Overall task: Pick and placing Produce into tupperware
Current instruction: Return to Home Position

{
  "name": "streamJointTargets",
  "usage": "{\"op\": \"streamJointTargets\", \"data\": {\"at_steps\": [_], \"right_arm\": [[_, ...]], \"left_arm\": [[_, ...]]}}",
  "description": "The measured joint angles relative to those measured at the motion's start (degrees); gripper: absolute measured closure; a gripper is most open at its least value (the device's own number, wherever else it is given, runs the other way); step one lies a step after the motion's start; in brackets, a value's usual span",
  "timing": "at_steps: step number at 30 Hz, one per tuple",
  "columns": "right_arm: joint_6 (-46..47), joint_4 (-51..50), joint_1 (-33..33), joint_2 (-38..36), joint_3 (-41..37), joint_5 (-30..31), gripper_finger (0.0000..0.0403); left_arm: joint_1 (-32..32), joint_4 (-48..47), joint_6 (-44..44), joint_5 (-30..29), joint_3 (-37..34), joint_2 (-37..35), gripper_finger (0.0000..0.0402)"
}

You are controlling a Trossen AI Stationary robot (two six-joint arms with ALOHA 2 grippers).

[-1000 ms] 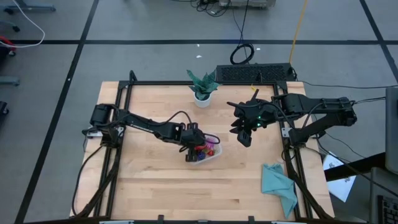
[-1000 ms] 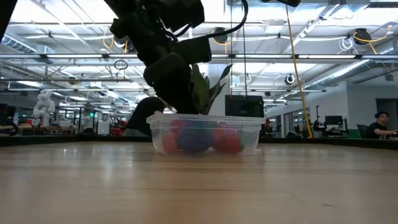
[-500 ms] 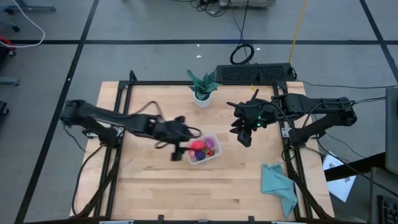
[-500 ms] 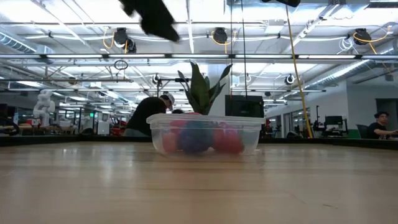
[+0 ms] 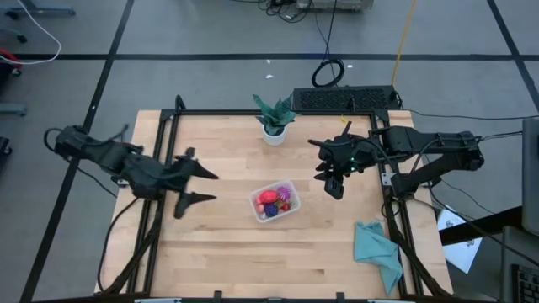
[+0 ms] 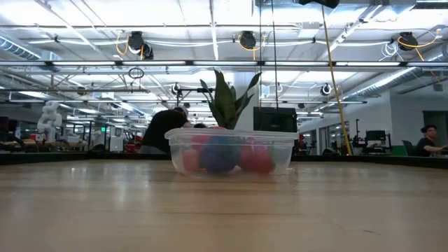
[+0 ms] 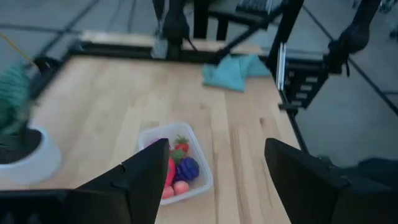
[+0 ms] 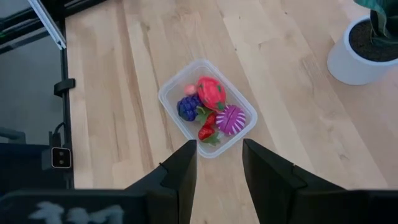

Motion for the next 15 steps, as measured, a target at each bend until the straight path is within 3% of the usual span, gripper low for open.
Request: {"op": "streamJointTargets", "data": {"at_steps": [5,15], "right_arm": [[-2.2,-0.1,0.0,-0.6,0.0,0.1,0.0282],[-9.2,0.0,-2.2,-0.9,0.0,0.5,0.0282]], "left_arm": [[-3.6,-2.2,-1.9,-5.0,0.0,-4.3,0.0147],[-5.2,-11.6,-0.6,-9.6,0.0,-4.7,0.0160]]}}
